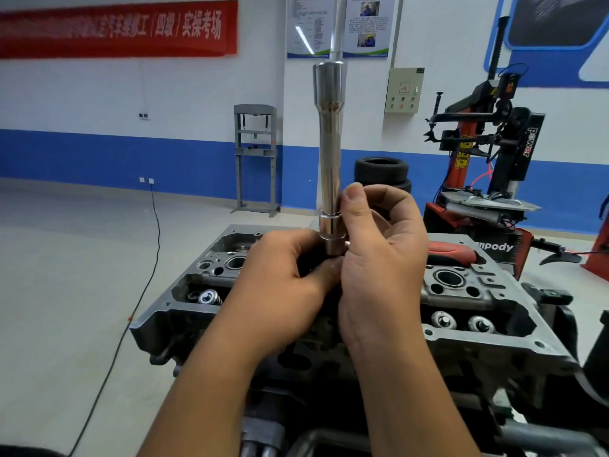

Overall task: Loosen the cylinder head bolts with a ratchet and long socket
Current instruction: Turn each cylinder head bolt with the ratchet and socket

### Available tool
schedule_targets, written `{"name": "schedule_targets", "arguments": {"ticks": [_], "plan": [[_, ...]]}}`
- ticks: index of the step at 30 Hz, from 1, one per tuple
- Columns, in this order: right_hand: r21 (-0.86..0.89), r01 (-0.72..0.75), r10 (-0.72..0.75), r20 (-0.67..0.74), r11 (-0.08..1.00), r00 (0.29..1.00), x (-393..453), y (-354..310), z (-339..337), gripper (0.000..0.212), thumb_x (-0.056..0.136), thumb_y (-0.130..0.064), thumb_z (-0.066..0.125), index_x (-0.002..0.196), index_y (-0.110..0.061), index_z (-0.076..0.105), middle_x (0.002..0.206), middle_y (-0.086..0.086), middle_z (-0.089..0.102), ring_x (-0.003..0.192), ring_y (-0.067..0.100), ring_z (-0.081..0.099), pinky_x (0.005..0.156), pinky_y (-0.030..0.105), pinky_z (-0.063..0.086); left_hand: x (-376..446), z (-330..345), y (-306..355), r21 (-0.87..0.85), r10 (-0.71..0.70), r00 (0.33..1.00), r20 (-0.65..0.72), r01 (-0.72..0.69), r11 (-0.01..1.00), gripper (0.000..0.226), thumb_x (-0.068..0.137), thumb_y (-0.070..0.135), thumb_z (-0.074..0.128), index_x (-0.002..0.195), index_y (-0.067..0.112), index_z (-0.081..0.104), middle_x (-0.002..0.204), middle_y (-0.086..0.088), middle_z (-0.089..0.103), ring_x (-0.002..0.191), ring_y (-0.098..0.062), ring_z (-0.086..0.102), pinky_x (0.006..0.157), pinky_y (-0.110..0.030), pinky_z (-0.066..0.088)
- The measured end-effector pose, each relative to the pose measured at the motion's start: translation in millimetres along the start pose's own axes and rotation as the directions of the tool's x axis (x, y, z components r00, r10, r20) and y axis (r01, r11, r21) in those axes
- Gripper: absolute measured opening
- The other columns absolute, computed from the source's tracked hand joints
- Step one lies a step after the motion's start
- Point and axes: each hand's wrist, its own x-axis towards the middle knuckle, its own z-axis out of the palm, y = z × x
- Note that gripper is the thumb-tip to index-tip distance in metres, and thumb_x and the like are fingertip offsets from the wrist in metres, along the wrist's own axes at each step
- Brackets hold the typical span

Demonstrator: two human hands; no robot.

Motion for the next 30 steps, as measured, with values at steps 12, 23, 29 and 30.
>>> {"name": "schedule_targets", "arguments": {"ticks": [12, 23, 29, 30], "plan": [[-0.077, -0.012, 0.015, 0.036, 0.997, 0.999, -2.4, 0.1, 1.8, 0.01, 0.1, -0.02, 0.067, 0.101, -0.017, 0.057, 0.075, -0.004, 0.075, 0.085, 0.017, 0.076, 0.087, 0.044, 0.061, -1.5, -0.8, -0.3, 0.013, 0.009, 0.996, -0.086, -0.008, 1.0, 0.015, 0.092, 0.006, 0.075, 0.098, 0.019, 0.079, 0.089, 0.007, 0.081, 0.087, -0.01, 0.078, 0.076, -0.033, 0.063], [-0.079, -0.033, 0.036, 0.027, 0.996, 0.999, -1.9, 1.0, 0.9, 0.007, 0.1, -0.021, 0.066, 0.096, -0.019, 0.061, 0.08, 0.001, 0.076, 0.083, 0.016, 0.074, 0.086, 0.039, 0.061, -1.4, 0.7, 1.2, -0.012, 0.001, 0.998, -0.068, -0.002, 1.0, 0.017, 0.096, 0.005, 0.071, 0.103, 0.018, 0.079, 0.091, 0.005, 0.081, 0.088, -0.011, 0.078, 0.077, -0.035, 0.061], [-0.141, 0.043, -0.044, -0.002, 0.989, 0.999, -1.0, 3.2, -0.9, 0.009, 0.092, -0.021, 0.078, 0.094, -0.016, 0.071, 0.08, -0.002, 0.07, 0.075, 0.01, 0.066, 0.075, 0.029, 0.055, -1.4, 2.5, 1.2, 0.014, -0.006, 0.998, -0.058, 0.007, 1.0, 0.017, 0.092, 0.008, 0.075, 0.101, 0.021, 0.08, 0.09, 0.006, 0.081, 0.088, -0.014, 0.078, 0.079, -0.042, 0.064], [-0.143, 0.034, -0.034, 0.003, 0.989, 0.999, -1.1, 3.5, -0.7, 0.007, 0.095, -0.022, 0.073, 0.094, -0.015, 0.071, 0.079, -0.002, 0.071, 0.076, 0.01, 0.068, 0.077, 0.03, 0.056, -1.6, 2.3, 1.3, -0.008, -0.003, 1.0, -0.025, 0.003, 1.0, 0.018, 0.095, 0.006, 0.072, 0.102, 0.02, 0.08, 0.091, 0.004, 0.081, 0.088, -0.016, 0.078, 0.075, -0.039, 0.063]]}}
